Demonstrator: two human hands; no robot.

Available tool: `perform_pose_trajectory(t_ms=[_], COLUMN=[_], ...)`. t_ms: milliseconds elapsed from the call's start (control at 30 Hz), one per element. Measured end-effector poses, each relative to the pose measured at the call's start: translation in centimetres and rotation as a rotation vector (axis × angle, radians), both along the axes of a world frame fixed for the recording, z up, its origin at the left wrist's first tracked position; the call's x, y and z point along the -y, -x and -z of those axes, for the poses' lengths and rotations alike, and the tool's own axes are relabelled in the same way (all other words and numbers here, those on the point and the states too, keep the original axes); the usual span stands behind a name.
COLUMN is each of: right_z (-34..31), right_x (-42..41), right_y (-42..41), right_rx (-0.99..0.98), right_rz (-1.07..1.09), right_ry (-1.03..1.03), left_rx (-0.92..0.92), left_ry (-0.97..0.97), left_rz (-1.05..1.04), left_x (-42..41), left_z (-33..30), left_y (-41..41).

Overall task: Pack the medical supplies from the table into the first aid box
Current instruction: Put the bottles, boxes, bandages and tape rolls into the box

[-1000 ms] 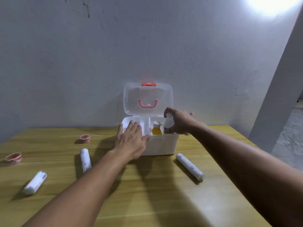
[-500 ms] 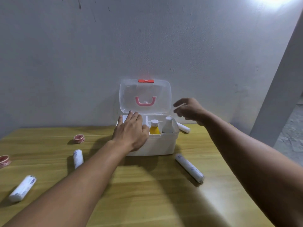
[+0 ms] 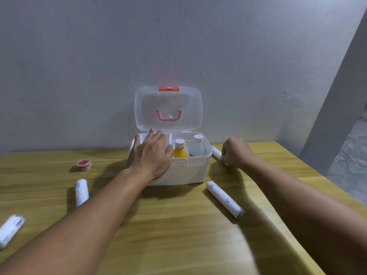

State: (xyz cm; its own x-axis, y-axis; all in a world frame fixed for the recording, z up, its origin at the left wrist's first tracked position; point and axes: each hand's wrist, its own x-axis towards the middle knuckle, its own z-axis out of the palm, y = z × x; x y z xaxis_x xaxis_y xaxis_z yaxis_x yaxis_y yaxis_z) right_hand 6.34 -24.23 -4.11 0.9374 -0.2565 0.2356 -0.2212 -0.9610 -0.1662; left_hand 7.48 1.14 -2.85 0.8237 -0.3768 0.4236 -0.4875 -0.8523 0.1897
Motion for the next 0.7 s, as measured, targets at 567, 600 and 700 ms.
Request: perform_pose_trajectory(t_ms=[567,600,700], right_z=[-3.7,-3.5,-3.1], right_x=[-5.7,-6.4,-7.8], right_y=[8.6,8.9,9.7], right_rx=[-0.467,-0.456,-0.438], right_rz=[-0.126,-0.151,-0.201], right_ry=[-0.085,-0.039,0.196], left_rx=[0.193,0.190,0.177], left_ry=[0.098,0.092,0.060], left_rz=[0.092,0.092,0.103], left_x=[-0.9,-1.0,-1.2], left_z=[2.2,2.4,2.9], left_y=[6.1,6.2,6.4])
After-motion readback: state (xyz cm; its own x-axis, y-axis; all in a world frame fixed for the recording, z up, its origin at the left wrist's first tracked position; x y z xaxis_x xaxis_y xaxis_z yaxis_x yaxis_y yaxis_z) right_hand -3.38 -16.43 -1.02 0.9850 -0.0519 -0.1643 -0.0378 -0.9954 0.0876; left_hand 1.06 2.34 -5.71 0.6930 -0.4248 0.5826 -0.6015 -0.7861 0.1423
